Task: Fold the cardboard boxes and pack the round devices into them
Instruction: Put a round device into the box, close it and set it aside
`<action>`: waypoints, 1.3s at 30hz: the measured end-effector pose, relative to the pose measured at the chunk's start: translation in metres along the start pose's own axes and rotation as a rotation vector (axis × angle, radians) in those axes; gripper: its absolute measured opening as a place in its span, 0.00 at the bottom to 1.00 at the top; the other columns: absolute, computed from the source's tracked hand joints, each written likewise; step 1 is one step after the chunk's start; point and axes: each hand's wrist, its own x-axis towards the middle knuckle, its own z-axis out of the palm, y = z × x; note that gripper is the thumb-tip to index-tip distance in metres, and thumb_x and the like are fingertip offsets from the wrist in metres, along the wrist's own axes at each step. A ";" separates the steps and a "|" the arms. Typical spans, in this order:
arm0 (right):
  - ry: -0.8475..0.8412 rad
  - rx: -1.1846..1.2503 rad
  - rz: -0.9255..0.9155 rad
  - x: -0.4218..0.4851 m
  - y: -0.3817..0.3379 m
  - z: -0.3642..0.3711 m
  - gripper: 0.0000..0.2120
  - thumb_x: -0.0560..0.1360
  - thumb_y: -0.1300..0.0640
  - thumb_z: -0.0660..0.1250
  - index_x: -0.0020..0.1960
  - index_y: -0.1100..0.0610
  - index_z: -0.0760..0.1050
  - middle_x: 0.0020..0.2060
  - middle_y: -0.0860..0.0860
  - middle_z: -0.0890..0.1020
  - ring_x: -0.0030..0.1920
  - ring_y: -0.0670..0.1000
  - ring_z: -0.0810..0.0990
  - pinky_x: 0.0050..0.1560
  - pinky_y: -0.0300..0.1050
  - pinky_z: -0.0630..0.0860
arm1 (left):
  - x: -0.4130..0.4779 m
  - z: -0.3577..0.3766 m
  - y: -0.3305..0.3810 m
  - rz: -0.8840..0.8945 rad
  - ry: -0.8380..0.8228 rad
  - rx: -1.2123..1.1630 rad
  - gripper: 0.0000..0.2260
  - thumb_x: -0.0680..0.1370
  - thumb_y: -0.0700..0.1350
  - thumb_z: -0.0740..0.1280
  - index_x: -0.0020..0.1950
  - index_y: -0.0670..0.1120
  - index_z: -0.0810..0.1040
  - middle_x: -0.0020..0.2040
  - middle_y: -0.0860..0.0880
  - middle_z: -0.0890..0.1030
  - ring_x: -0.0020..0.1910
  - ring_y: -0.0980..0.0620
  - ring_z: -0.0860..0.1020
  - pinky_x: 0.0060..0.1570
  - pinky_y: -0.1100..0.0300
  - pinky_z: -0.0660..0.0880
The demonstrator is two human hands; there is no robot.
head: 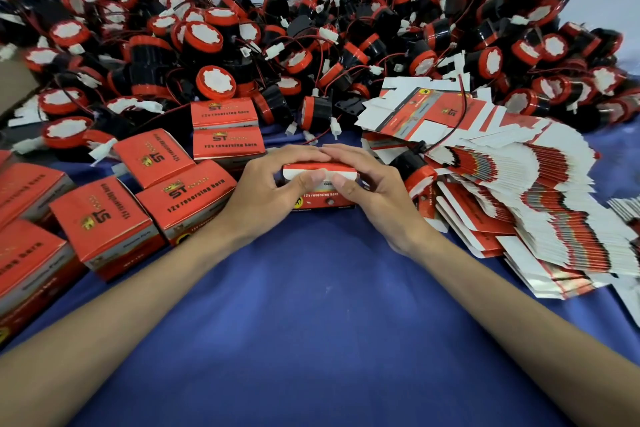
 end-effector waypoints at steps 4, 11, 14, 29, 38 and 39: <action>0.024 0.059 0.003 -0.001 -0.002 -0.001 0.16 0.76 0.64 0.68 0.63 0.57 0.77 0.62 0.51 0.78 0.64 0.42 0.74 0.60 0.38 0.74 | -0.002 -0.001 -0.001 0.029 0.038 -0.006 0.12 0.75 0.51 0.66 0.56 0.49 0.82 0.57 0.53 0.82 0.59 0.57 0.78 0.61 0.56 0.74; 0.073 -0.077 -0.050 -0.001 -0.001 0.003 0.14 0.78 0.61 0.65 0.63 0.59 0.77 0.59 0.50 0.80 0.61 0.43 0.77 0.58 0.34 0.73 | -0.002 0.001 0.000 0.039 0.108 -0.087 0.08 0.74 0.49 0.68 0.51 0.49 0.82 0.50 0.56 0.83 0.49 0.59 0.81 0.47 0.68 0.76; 0.086 -0.087 -0.043 -0.002 0.001 0.004 0.14 0.78 0.60 0.65 0.63 0.59 0.77 0.59 0.51 0.80 0.60 0.44 0.78 0.56 0.36 0.75 | -0.002 0.001 0.000 0.038 0.118 -0.110 0.07 0.73 0.50 0.68 0.49 0.52 0.81 0.46 0.58 0.83 0.46 0.60 0.82 0.42 0.70 0.75; 0.103 -0.109 -0.105 -0.005 -0.004 0.001 0.11 0.75 0.62 0.70 0.57 0.62 0.81 0.54 0.52 0.83 0.56 0.44 0.80 0.56 0.36 0.75 | -0.001 -0.008 -0.004 0.163 -0.026 0.020 0.10 0.75 0.45 0.70 0.56 0.48 0.81 0.54 0.50 0.82 0.56 0.56 0.79 0.60 0.60 0.74; -0.001 -0.456 -0.344 -0.006 0.004 -0.007 0.16 0.74 0.62 0.70 0.61 0.66 0.78 0.59 0.58 0.80 0.60 0.50 0.77 0.62 0.37 0.71 | -0.007 -0.021 -0.021 0.372 -0.207 0.349 0.19 0.79 0.52 0.62 0.68 0.46 0.71 0.67 0.50 0.74 0.70 0.52 0.70 0.72 0.57 0.62; -0.011 -0.468 -0.362 -0.006 0.004 -0.006 0.16 0.75 0.61 0.69 0.61 0.66 0.78 0.59 0.58 0.79 0.61 0.50 0.77 0.63 0.38 0.72 | -0.007 -0.021 -0.021 0.387 -0.206 0.353 0.19 0.79 0.52 0.62 0.68 0.45 0.71 0.67 0.50 0.74 0.70 0.52 0.69 0.72 0.58 0.62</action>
